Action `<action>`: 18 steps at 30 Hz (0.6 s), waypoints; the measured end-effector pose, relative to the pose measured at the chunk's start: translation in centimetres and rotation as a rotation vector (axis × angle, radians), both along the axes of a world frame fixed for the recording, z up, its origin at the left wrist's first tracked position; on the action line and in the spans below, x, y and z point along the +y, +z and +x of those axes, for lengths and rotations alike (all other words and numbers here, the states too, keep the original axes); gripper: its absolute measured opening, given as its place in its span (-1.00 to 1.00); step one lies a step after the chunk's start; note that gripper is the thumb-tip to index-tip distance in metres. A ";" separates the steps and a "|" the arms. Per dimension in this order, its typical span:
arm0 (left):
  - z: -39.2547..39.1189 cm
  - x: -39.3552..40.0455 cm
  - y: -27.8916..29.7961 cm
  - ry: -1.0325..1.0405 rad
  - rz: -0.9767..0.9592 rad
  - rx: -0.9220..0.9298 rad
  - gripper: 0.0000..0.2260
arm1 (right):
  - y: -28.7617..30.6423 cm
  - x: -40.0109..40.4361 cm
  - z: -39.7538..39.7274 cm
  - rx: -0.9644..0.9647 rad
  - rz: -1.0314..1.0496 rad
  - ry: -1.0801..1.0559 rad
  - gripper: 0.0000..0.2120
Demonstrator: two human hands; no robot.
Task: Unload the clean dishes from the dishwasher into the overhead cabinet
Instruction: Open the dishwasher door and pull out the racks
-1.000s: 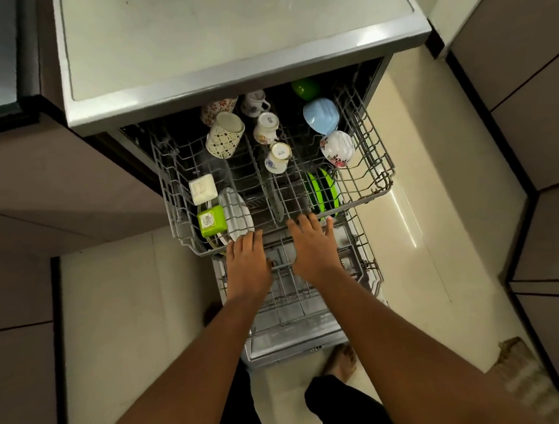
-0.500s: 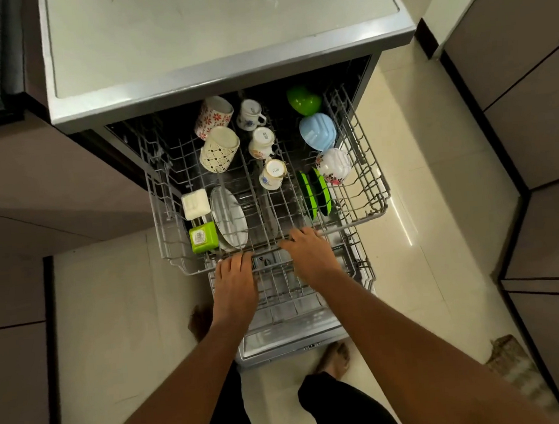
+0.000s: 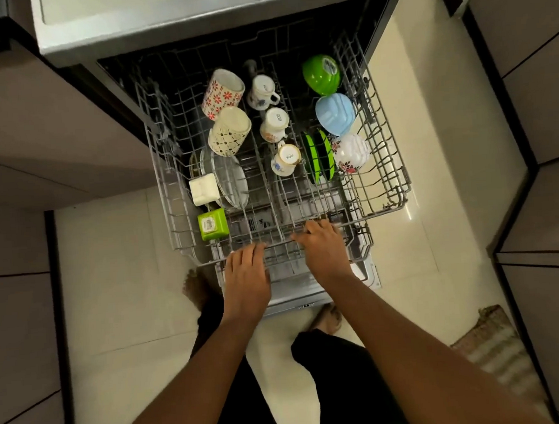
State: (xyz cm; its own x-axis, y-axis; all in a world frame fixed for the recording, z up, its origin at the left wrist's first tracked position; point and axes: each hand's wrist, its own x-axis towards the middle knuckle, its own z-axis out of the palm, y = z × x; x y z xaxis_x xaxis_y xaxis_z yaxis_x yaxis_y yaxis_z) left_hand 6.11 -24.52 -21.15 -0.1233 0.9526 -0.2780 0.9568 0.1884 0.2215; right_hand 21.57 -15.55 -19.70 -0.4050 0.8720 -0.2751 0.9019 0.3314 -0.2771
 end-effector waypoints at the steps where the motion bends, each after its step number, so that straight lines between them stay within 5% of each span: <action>1: 0.4 -0.1 0.2 -0.005 -0.004 -0.001 -0.50 | 0.1 -0.2 0.3 0.006 -0.018 0.003 -0.62; 10: 2.2 -0.8 0.6 0.080 -0.028 -0.011 -0.53 | 0.2 -1.4 1.4 -0.028 -0.087 0.058 -0.46; 18: 2.7 -7.0 0.3 0.058 -0.039 -0.059 -0.48 | -1.7 -7.7 2.4 0.010 -0.073 -0.056 -0.67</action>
